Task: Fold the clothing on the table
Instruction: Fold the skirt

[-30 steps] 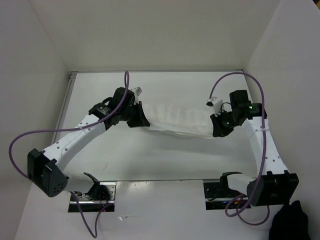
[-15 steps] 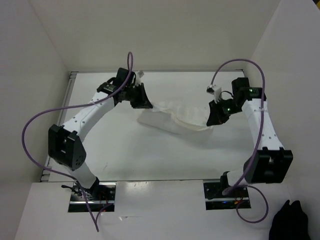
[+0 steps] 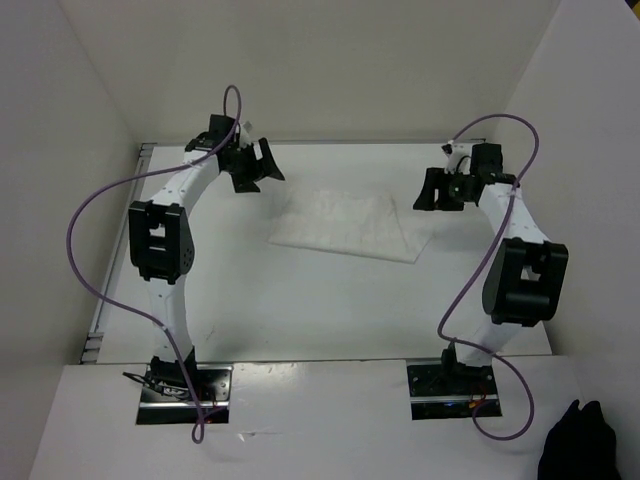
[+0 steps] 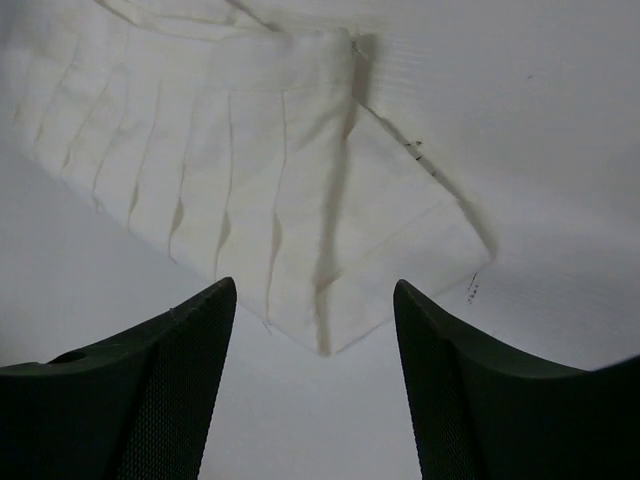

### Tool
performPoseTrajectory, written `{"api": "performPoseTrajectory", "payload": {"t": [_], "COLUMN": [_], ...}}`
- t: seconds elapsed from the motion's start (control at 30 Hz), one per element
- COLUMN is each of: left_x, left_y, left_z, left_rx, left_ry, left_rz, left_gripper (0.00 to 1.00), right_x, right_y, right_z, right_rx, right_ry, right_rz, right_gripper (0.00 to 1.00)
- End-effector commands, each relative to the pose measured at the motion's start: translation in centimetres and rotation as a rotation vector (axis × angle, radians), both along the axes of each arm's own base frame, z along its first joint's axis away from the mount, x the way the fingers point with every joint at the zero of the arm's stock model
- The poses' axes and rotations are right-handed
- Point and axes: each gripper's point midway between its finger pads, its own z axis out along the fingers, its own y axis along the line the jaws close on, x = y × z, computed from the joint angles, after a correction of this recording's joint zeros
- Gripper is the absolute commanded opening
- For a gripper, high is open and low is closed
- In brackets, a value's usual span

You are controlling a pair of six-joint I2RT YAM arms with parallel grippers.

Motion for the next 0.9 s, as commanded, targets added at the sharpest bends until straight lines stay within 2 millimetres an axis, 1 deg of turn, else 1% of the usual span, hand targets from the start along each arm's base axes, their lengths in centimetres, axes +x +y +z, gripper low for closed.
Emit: {"api": "performPoseTrajectory", "payload": {"t": [0.0, 0.03, 0.07, 0.1, 0.13, 0.17, 0.2, 0.23, 0.27, 0.3, 0.33, 0.37, 0.4, 0.43, 0.47, 0.5, 0.53, 0.57, 0.6, 0.63, 0.67, 0.7, 0.77, 0.8, 0.83, 0.87], "left_x": [2.8, 2.9, 3.0, 3.3, 3.9, 4.1, 4.1, 4.4, 4.4, 4.7, 4.7, 4.3, 4.4, 4.4, 4.4, 4.2, 4.2, 4.2, 4.3, 4.1, 4.3, 4.4, 4.5, 4.4, 4.4, 4.4], "left_y": [0.3, 0.3, -0.3, -0.6, -0.6, -0.6, -0.5, -0.5, -0.3, -0.3, -0.2, -0.3, -0.5, -0.5, -0.4, -0.4, -0.3, -0.3, -0.4, -0.5, -0.6, -0.6, -0.7, -0.7, -0.7, -0.6], "left_z": [8.8, 6.7, 6.4, 6.9, 4.7, 4.0, 3.2, 2.6, 1.8, 1.4, 0.8, 0.0, -0.8, -1.4, -2.2, -3.5, -4.0, -4.6, -4.5, -4.8, -5.0, -5.2, -5.0, -5.8, -5.8, -6.3], "left_rx": [0.033, 0.053, 0.034, 0.029, 0.042, 0.047, 0.053, 0.059, 0.079, 0.084, 0.089, 0.078, 0.075, 0.075, 0.086, 0.085, 0.091, 0.095, 0.086, 0.082, 0.083, 0.083, 0.080, 0.079, 0.079, 0.083], "left_ry": [-0.305, -0.264, -0.265, -0.278, -0.248, -0.239, -0.230, -0.235, -0.234, -0.250, -0.250, -0.234, -0.235, -0.222, -0.223, -0.190, -0.188, -0.182, -0.192, -0.193, -0.205, -0.208, -0.223, -0.209, -0.209, -0.205], "left_rz": [-0.107, -0.143, -0.188, -0.221, -0.240, -0.246, -0.255, -0.264, -0.268, -0.273, -0.280, -0.288, -0.302, -0.303, -0.320, -0.322, -0.332, -0.339, -0.345, -0.356, -0.355, -0.355, -0.366, -0.367, -0.367, -0.373], "left_gripper": [0.94, 0.93, 0.91, 0.91, 0.89, 0.89, 0.87, 0.86, 0.84, 0.80, 0.78, 0.74, 0.71, 0.68, 0.68, 0.68, 0.68, 0.68, 0.68, 0.68, 0.71, 0.72, 0.74, 0.75, 0.75, 0.77], "right_x": [2.5, 2.2, 2.6, 3.0, 3.3, 3.9, 4.4, 5.0, 6.0, 6.5, 7.4, 7.4, 7.6, 7.6, 7.5, 7.8, 8.0, 7.8, 7.7, 7.6, 7.6, 7.8, 8.1, 7.9, 8.0, 7.9], "right_y": [-0.4, 0.0, 0.7, 1.3, 1.6, 1.9, 2.1, 2.0, 2.6, 2.5, 2.9, 2.9, 2.9, 3.5, 3.8, 3.7, 3.8, 4.0, 4.1, 4.4, 4.4, 4.5, 4.7, 4.8, 4.8, 4.8], "right_z": [5.0, 4.3, 5.1, 3.2, 3.4, 3.0, 1.4, 1.2, 1.4, -0.1, 0.2, -0.7, -1.3, -2.5, -3.0, -3.2, -3.6, -4.1, -4.0, -4.4, -5.0, -5.1, -6.0, -6.3, -6.1, -6.7], "right_rx": [-0.224, -0.210, -0.201, -0.170, -0.147, -0.131, -0.113, -0.114, -0.108, -0.102, -0.104, -0.097, -0.095, -0.090, -0.089, -0.097, -0.084, -0.076, -0.067, -0.054, -0.052, -0.044, -0.030, -0.023, -0.023, -0.020], "right_ry": [-0.312, -0.291, -0.296, -0.237, -0.212, -0.206, -0.171, -0.181, -0.213, -0.182, -0.195, -0.161, -0.150, -0.125, -0.109, -0.107, -0.097, -0.084, -0.086, -0.076, -0.064, -0.065, -0.051, -0.037, -0.038, -0.025], "right_rz": [0.051, 0.075, 0.109, 0.160, 0.177, 0.188, 0.198, 0.198, 0.214, 0.215, 0.224, 0.225, 0.226, 0.239, 0.235, 0.229, 0.228, 0.243, 0.249, 0.257, 0.257, 0.262, 0.279, 0.292, 0.293, 0.293], "right_gripper": [0.70, 0.72, 0.72, 0.72, 0.72, 0.70, 0.70, 0.69, 0.68, 0.66, 0.66, 0.64, 0.64, 0.64, 0.64, 0.64, 0.64, 0.64, 0.64, 0.64, 0.64, 0.64, 0.64, 0.64, 0.64, 0.64]}}
